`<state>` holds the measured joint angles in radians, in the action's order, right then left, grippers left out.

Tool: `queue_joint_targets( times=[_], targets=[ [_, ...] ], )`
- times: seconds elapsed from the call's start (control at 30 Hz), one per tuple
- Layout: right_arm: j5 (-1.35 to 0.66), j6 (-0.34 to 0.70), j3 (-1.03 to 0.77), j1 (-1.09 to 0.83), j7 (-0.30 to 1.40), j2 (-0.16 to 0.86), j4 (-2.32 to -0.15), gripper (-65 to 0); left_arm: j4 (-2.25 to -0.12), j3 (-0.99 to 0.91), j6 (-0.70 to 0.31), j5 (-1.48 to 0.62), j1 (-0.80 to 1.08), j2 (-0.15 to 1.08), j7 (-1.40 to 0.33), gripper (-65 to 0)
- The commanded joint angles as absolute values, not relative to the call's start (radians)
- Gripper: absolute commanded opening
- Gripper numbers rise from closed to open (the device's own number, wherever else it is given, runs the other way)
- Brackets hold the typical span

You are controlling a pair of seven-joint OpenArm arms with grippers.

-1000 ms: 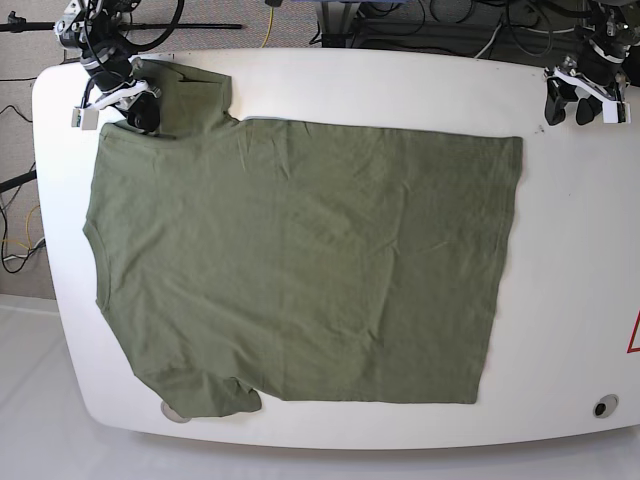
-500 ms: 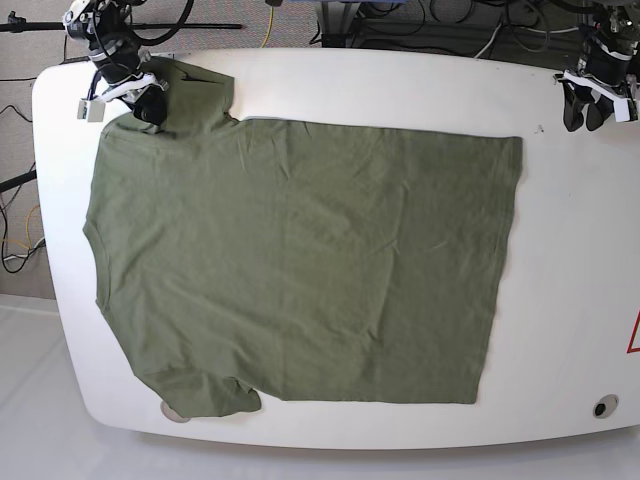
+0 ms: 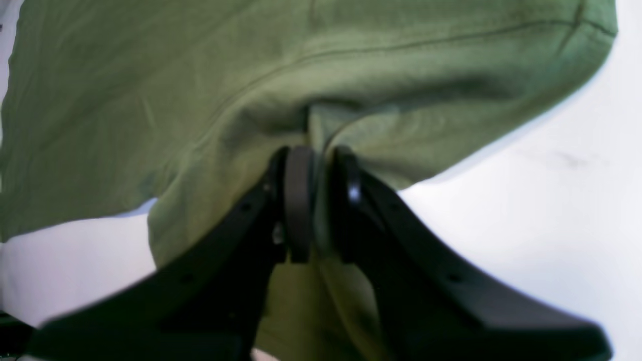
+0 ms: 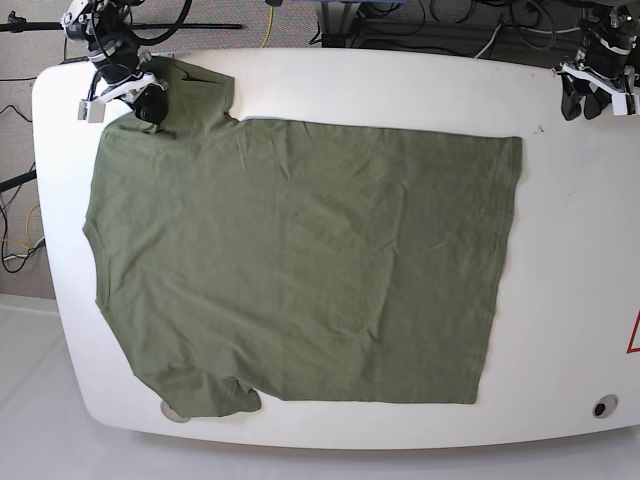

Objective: Fold the T-shirt properly
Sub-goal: 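Lower left gripper onto the shirt corner edge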

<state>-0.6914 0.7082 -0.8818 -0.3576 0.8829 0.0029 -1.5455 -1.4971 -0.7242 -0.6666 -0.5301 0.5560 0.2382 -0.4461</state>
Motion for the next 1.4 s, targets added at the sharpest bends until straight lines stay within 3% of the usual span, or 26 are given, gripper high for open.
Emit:
queue_joint_targets(
  times=[0.0,0.17,0.43,0.77,1.17,1.37],
  targets=[
    [-0.659,0.698,-0.884,-0.367,0.917,0.009,-1.549,-54.0,-1.516,-0.723,-0.690,-0.572,0.542,0.240,-0.518,-31.7],
    [-0.661,0.698,-0.885,-0.366,0.906,0.006,-1.557,-53.4,-1.524,-0.714,-0.698,-0.664,0.509,0.241,-0.666,-22.3],
    [-0.661,0.698,-0.885,-0.364,0.906,0.004,-1.562,-54.6,-1.530,-0.714,-0.698,-0.696,0.511,0.242,-0.652,-22.9],
    [-0.664,0.698,-0.887,-0.379,0.909,0.003,-1.570,-65.0,-1.541,-0.718,-0.698,-0.696,0.529,0.242,-0.603,-24.4],
    [-0.641,0.698,-0.873,-0.378,0.916,0.004,-1.557,-65.0,-1.541,-0.604,-0.669,-0.656,0.513,0.238,-0.592,-29.6],
    [-0.640,0.698,-0.873,-0.380,0.917,0.004,-1.553,-65.0,-1.523,-0.576,-0.664,-0.662,0.491,0.238,-0.613,-29.3]
  ],
)
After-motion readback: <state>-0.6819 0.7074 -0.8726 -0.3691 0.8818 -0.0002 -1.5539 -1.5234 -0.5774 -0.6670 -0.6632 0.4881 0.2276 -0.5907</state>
